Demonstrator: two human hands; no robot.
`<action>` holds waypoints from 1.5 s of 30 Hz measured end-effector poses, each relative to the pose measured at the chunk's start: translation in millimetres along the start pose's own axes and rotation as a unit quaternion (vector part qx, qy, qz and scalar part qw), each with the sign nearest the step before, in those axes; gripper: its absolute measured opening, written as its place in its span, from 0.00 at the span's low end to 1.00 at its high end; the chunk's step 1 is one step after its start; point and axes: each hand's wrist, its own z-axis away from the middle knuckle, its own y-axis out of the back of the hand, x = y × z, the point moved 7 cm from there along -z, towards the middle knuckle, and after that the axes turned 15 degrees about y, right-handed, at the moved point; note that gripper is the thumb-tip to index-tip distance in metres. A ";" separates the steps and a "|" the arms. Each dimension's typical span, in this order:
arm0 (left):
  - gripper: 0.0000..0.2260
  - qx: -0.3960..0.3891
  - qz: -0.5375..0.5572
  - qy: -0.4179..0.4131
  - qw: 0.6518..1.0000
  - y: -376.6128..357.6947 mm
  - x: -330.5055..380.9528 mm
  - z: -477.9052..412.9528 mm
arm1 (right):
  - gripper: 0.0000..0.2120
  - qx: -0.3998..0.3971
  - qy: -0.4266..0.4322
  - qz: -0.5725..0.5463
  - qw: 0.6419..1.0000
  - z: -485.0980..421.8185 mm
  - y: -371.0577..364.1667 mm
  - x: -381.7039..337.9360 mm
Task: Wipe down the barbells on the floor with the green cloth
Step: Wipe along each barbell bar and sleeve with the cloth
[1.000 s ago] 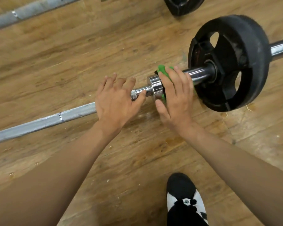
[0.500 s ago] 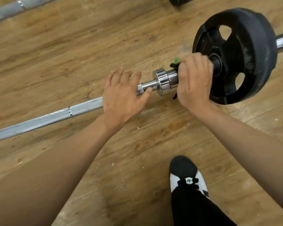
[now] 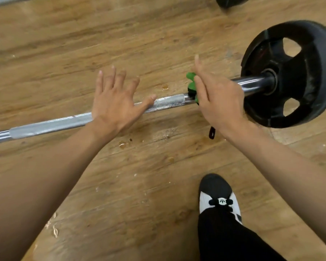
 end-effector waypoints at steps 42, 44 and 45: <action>0.48 0.022 -0.039 -0.343 0.938 -9.2 10.5 95.7 | 0.18 -0.060 -0.084 0.094 0.990 31.4 -7.0 -13.0; 0.48 0.023 -0.041 -0.349 0.936 -8.8 11.3 103.6 | 0.17 -0.047 -0.083 0.084 0.992 42.3 -0.4 -20.7; 0.48 0.024 -0.040 -0.352 0.935 -9.2 10.9 108.1 | 0.16 -0.029 -0.067 0.070 0.995 58.9 3.8 -27.8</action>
